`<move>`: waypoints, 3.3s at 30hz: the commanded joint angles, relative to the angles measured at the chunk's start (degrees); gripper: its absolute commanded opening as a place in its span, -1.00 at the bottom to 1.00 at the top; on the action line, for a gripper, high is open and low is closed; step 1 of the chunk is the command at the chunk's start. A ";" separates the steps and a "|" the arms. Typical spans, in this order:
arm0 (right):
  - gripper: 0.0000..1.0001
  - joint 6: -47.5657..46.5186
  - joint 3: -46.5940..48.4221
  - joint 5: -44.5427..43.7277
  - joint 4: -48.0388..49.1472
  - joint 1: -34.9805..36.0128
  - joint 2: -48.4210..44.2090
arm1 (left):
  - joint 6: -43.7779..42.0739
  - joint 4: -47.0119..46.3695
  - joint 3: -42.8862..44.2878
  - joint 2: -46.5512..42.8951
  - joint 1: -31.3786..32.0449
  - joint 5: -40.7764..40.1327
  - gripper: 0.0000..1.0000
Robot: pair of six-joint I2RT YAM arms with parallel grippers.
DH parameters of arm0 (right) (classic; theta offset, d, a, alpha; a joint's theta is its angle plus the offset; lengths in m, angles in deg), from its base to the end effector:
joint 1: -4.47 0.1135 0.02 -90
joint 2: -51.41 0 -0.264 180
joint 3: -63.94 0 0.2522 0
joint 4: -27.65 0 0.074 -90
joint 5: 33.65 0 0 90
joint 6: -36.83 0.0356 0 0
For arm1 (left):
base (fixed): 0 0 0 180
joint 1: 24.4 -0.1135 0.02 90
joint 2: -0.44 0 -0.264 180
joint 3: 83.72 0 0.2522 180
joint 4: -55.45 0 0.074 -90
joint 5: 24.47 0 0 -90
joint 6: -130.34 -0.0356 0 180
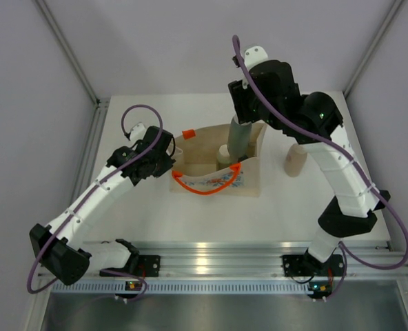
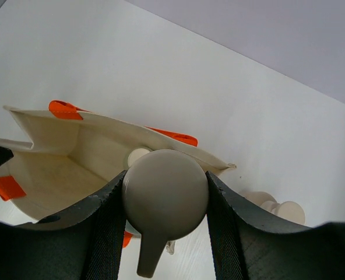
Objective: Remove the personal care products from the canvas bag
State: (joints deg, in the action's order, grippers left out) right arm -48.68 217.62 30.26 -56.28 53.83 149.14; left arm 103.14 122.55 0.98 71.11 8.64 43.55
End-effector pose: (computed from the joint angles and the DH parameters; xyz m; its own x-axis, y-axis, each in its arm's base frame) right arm 0.2010 0.2101 0.5343 -0.3382 -0.2861 -0.8966 -0.4033 0.9048 -0.1366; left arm 0.2098 -0.1205 0.3382 -0.5883 -0.6012 -0.5407 -0.4511 0.7990 -0.3976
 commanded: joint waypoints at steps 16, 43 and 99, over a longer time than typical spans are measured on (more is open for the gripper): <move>-1.00 -0.63 5.10 -3.10 7.68 -7.87 -9.14 | -0.31 -0.61 1.05 0.25 -0.08 1.06 -1.00; -1.00 -3.09 -20.72 -12.76 19.88 -40.74 -19.06 | -3.13 -0.69 1.57 -0.54 0.01 2.47 -1.00; 0.55 22.05 -63.18 14.92 37.40 -0.16 -26.37 | -5.86 -0.61 4.04 0.52 -0.08 0.80 -1.00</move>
State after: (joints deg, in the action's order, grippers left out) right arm -32.22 157.03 46.41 -14.49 49.83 120.95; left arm 95.93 123.28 3.82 72.36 8.64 45.43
